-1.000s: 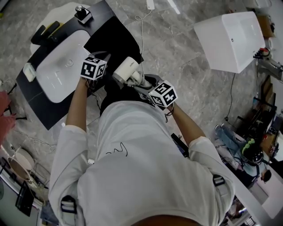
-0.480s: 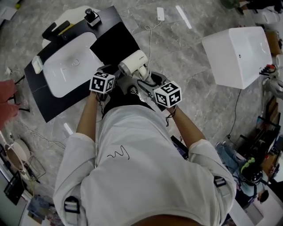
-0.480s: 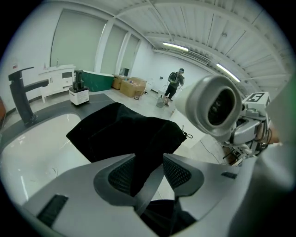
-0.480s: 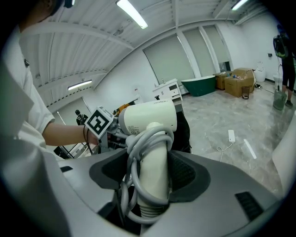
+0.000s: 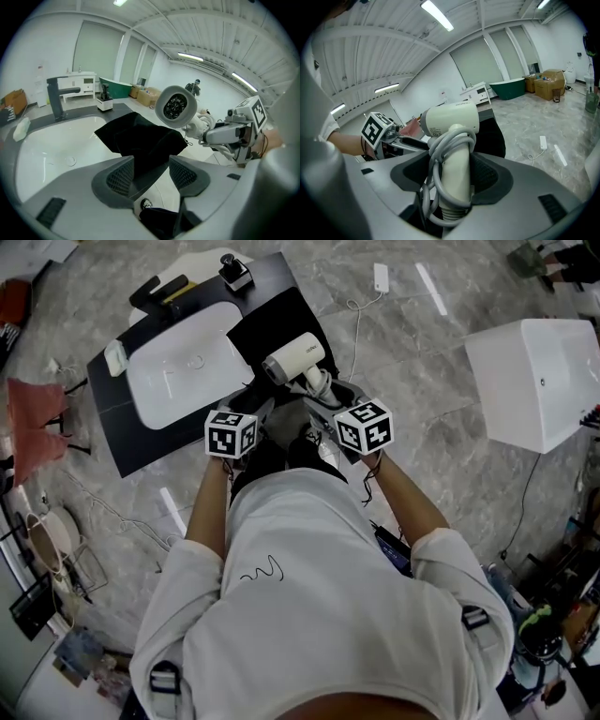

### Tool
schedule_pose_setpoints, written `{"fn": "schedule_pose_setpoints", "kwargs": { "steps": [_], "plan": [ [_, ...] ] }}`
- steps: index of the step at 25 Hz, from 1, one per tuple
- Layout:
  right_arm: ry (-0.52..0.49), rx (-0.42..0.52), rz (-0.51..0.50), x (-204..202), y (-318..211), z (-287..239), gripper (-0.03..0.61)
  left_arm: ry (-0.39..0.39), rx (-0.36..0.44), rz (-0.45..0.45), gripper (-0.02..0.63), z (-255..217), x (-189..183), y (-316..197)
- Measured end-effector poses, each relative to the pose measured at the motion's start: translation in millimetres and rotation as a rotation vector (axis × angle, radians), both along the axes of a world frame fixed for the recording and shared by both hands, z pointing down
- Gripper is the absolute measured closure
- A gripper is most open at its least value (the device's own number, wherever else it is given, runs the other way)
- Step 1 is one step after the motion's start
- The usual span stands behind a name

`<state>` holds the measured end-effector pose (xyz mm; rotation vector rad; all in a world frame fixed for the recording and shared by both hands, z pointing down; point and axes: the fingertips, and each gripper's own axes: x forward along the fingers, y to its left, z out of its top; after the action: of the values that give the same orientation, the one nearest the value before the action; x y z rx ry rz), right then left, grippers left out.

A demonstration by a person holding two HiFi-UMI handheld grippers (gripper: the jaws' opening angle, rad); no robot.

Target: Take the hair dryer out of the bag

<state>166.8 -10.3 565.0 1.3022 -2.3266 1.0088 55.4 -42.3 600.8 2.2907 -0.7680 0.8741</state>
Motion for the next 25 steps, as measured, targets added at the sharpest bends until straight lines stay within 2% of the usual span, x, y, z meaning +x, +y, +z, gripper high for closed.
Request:
{"fn": "schedule_pose_setpoints", "kwargs": {
  "steps": [4,8,12,20,25],
  "plan": [
    [0.006,-0.005,-0.044,-20.4,-6.8,-1.1,0.314,0.028,0.013,-0.130,0.385,-6.7,-32.4,-0.2],
    [0.002,-0.006,-0.089,-47.9,-10.9,-5.2,0.314,-0.008,0.010,-0.233,0.469,-2.2,-75.9,5.6],
    [0.002,-0.005,-0.149,-92.8,-15.1,-6.8,0.314,-0.014,0.043,-0.351,0.566,-7.8,-135.7,8.6],
    [-0.026,-0.069,-0.269,-222.2,-8.8,6.4,0.314,-0.021,0.084,-0.578,0.581,-15.6,-287.0,37.8],
    [-0.039,-0.104,-0.319,-313.1,1.6,16.6,0.313,-0.044,0.115,-0.669,0.586,-13.2,-378.2,69.7]
  ]
}}
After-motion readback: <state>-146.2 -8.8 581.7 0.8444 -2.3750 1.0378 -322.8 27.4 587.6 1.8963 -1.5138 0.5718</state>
